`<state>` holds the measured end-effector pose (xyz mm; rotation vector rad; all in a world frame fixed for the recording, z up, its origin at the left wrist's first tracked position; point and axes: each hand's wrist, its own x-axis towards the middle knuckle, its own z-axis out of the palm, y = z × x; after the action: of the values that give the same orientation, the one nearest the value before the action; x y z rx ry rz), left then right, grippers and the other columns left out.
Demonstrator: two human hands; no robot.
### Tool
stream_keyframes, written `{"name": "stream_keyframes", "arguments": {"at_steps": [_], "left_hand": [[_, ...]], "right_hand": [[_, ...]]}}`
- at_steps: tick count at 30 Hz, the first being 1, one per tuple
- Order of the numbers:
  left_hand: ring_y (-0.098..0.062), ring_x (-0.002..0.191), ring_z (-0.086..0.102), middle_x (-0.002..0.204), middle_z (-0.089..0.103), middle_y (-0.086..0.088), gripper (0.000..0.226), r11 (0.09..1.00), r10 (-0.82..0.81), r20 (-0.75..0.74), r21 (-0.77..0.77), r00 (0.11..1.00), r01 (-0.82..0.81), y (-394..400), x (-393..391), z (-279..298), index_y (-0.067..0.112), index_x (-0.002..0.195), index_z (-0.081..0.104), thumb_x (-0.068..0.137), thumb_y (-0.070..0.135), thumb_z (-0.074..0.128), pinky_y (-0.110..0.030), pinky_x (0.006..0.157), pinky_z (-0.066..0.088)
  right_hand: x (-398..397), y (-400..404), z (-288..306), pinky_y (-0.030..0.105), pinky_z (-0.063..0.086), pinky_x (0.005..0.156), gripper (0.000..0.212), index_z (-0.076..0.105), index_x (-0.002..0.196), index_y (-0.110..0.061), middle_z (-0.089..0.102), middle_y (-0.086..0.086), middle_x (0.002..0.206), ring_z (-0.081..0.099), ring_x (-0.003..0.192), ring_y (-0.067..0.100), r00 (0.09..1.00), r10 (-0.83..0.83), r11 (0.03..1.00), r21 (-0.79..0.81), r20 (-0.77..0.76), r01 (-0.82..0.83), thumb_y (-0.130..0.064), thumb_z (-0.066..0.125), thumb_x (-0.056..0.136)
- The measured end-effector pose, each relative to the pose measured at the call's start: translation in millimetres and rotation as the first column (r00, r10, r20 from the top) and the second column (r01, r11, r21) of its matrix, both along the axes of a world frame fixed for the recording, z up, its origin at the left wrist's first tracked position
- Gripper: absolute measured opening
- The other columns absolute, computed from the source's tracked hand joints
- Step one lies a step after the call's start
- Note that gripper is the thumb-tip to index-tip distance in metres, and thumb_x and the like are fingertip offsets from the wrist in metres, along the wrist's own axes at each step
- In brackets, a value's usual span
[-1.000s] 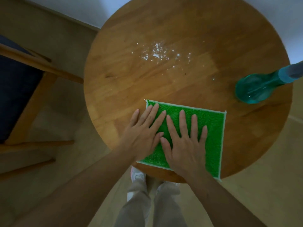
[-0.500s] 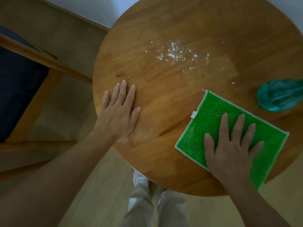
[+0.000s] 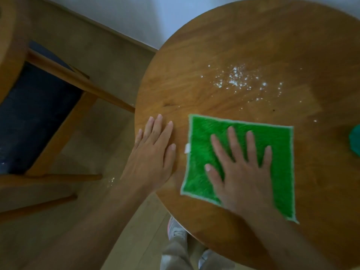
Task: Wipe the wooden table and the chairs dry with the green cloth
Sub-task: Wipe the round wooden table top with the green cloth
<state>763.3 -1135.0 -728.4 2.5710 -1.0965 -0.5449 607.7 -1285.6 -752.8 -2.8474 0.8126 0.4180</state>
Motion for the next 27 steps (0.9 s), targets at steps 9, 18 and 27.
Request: {"name": "stream_keyframes", "arguments": {"at_steps": [9, 18, 27], "left_hand": [[0.002, 0.139, -0.008, 0.159, -0.002, 0.008, 0.057, 0.907, 0.383, -0.154, -0.123, 0.911, -0.402, 19, 4, -11, 0.026, 0.152, 0.007, 0.101, 0.032, 0.032, -0.022, 0.111, 0.004], [-0.009, 0.136, 0.028, 0.157, 0.019, 0.003, 0.057, 0.927, 0.355, -0.118, -0.083, 0.927, -0.366, 21, 23, -11, 0.021, 0.152, 0.014, 0.1, 0.037, 0.03, -0.014, 0.099, 0.019], [-0.014, 0.097, 0.057, 0.095, 0.061, 0.011, 0.031, 0.656, 0.591, -0.45, -0.215, 0.67, -0.723, 12, 22, -3, 0.026, 0.105, 0.059, 0.096, 0.039, 0.033, -0.047, 0.088, 0.045]], "right_hand": [[-22, 54, 15, 0.077, 0.022, 0.097, 0.074, 0.037, 0.146, -0.026, 0.032, 0.017, 0.153, 0.03, 0.133, 0.054, 0.993, -0.009, 0.996, 0.092, -0.119, 0.02, -0.069, 0.018, 0.088], [106, 25, -5, 0.068, -0.003, 0.108, 0.067, -0.002, 0.151, -0.038, -0.004, 0.002, 0.162, -0.005, 0.146, 0.039, 0.991, 0.01, 1.0, -0.013, 0.131, -0.008, -0.065, 0.004, 0.091], [185, 27, -7, 0.07, -0.007, 0.106, 0.063, 0.0, 0.152, -0.034, -0.007, 0.007, 0.162, -0.01, 0.144, 0.044, 0.979, 0.12, 0.993, -0.028, 0.163, -0.117, -0.057, 0.014, 0.095]]}}
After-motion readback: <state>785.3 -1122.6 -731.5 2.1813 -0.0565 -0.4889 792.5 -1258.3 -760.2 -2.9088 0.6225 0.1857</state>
